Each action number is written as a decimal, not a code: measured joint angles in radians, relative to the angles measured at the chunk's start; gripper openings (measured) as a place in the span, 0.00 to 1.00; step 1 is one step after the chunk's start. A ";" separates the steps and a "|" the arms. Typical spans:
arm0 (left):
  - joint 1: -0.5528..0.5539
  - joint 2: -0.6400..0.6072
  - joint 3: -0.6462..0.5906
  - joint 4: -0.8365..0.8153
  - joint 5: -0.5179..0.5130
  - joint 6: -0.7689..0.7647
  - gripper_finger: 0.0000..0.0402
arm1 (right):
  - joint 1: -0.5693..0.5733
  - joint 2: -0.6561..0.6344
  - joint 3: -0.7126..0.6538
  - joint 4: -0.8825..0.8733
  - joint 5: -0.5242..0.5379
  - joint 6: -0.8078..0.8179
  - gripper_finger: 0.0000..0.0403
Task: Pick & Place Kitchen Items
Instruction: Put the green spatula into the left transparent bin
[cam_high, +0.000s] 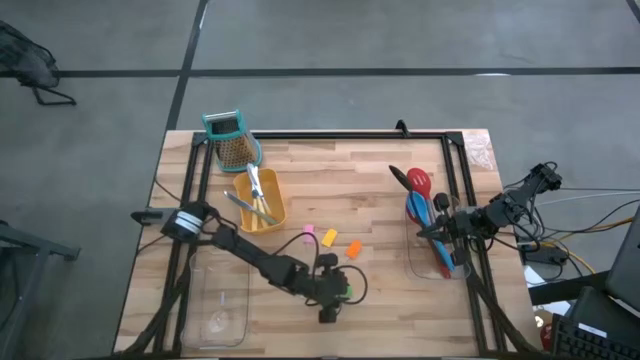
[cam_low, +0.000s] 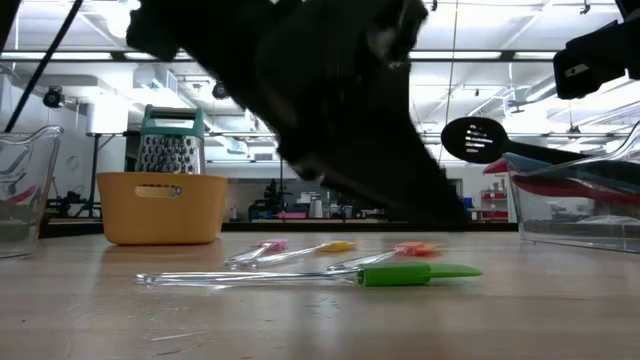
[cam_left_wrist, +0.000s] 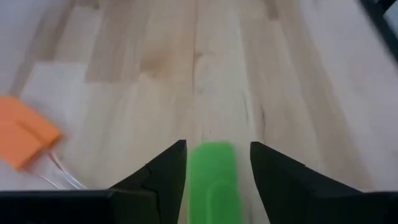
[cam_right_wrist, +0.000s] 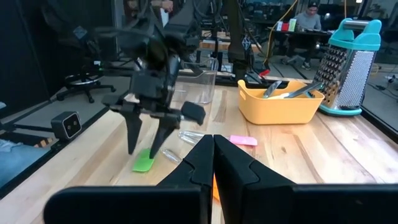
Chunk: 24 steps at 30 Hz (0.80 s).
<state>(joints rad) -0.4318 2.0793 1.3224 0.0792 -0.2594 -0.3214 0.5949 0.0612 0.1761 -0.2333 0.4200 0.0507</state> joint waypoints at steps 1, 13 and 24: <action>0.000 0.008 0.000 0.000 0.000 0.000 0.46 | 0.000 0.000 0.000 -0.001 -0.001 -0.001 0.02; 0.004 0.080 0.004 0.033 -0.002 0.017 0.46 | 0.000 0.000 0.000 -0.001 -0.001 0.000 0.02; 0.006 0.087 0.004 0.000 -0.031 0.039 0.30 | 0.000 0.000 0.000 -0.001 -0.001 -0.001 0.02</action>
<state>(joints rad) -0.4263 2.1662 1.3264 0.0793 -0.2907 -0.2828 0.5953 0.0608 0.1761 -0.2344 0.4192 0.0497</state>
